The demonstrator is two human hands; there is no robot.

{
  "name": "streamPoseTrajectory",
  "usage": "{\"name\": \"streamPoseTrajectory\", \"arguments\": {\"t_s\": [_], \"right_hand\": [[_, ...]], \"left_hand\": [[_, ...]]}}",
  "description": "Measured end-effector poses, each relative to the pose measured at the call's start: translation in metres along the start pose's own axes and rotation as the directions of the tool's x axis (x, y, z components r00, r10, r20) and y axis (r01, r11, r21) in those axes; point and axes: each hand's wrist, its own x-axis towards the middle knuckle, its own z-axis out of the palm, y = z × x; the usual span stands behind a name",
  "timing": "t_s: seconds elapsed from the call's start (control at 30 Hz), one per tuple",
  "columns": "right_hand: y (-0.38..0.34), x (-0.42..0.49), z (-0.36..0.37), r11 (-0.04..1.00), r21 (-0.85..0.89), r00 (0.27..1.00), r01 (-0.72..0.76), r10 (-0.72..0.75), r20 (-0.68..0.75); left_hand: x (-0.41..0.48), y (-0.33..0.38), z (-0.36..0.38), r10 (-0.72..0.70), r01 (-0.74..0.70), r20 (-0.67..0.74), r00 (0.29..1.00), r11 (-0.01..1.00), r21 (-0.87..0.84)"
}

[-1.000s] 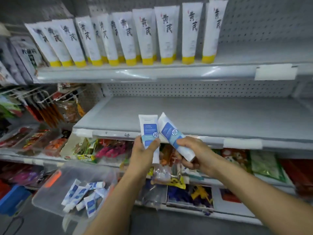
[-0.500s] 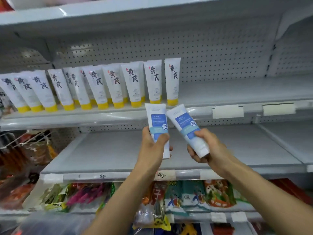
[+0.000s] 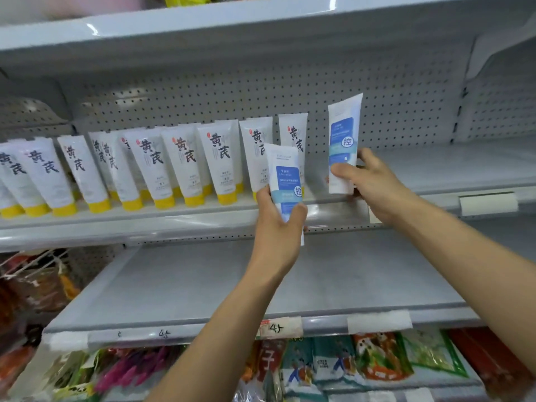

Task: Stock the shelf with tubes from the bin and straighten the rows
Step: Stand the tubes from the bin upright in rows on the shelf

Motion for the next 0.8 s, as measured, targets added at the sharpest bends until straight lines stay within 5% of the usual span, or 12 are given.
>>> {"name": "streamPoseTrajectory", "arguments": {"t_s": [0.27, 0.8], "right_hand": [[0.009, 0.053, -0.017, 0.967, -0.253, 0.996, 0.033, -0.010, 0.091], [0.029, 0.116, -0.025, 0.937, -0.348, 0.984, 0.029, 0.035, 0.175]], "left_hand": [[0.016, -0.003, 0.003, 0.061, -0.054, -0.083, 0.995, 0.995, 0.078], [0.029, -0.004, 0.033, 0.115, -0.102, -0.098, 0.989, 0.986, 0.135]]}}
